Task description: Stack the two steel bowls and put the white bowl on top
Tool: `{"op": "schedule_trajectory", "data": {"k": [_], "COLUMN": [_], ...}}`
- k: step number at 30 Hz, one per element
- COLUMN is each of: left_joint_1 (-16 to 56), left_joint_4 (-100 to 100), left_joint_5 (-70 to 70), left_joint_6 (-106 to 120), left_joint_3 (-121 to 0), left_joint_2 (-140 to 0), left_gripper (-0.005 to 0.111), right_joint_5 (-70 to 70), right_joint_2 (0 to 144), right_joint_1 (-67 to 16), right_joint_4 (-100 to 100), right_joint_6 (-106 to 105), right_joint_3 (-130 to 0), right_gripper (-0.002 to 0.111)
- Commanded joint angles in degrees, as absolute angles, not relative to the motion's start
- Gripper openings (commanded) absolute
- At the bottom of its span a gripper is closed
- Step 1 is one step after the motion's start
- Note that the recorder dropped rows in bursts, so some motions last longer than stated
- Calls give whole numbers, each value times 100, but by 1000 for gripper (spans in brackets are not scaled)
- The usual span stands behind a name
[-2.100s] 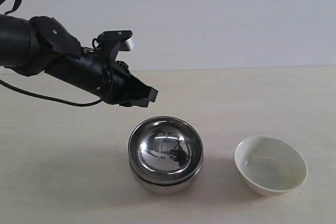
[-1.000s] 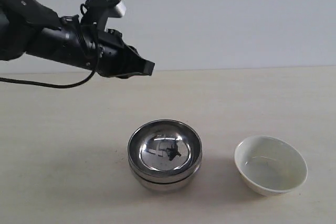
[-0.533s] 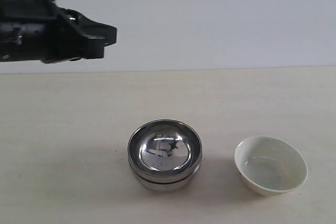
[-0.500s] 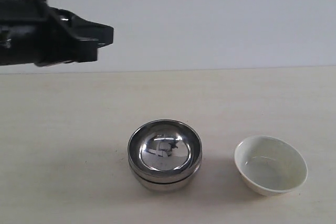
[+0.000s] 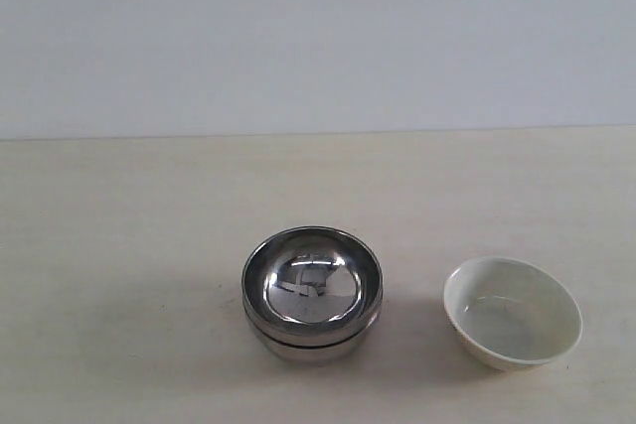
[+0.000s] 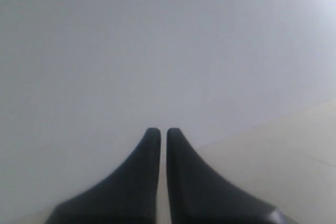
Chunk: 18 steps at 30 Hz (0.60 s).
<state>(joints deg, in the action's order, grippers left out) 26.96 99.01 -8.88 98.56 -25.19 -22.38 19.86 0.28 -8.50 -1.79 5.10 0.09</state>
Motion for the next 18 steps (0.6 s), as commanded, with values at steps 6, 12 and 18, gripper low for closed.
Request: {"op": "schedule_trajectory", "data": {"k": [6, 12, 18], "left_joint_1": [2731, 2731, 2731], "left_joint_4": [9995, 9995, 9995], "left_joint_5": [-273, -299, -299], "left_joint_6": [9679, 9679, 9704], "left_joint_3": [-2041, -2013, -2013], "left_joint_2": [-455, -32, 0], "left_gripper": [4, 4, 4], "right_joint_5": [1955, 1955, 1955], "right_joint_2": [0, 0, 0], "right_joint_1": [-855, -855, -855], "right_joint_4": [-211, -211, -211], "right_joint_6": [516, 516, 516], "right_joint_3": [0, 0, 0], "right_gripper": [0, 0, 0]}}
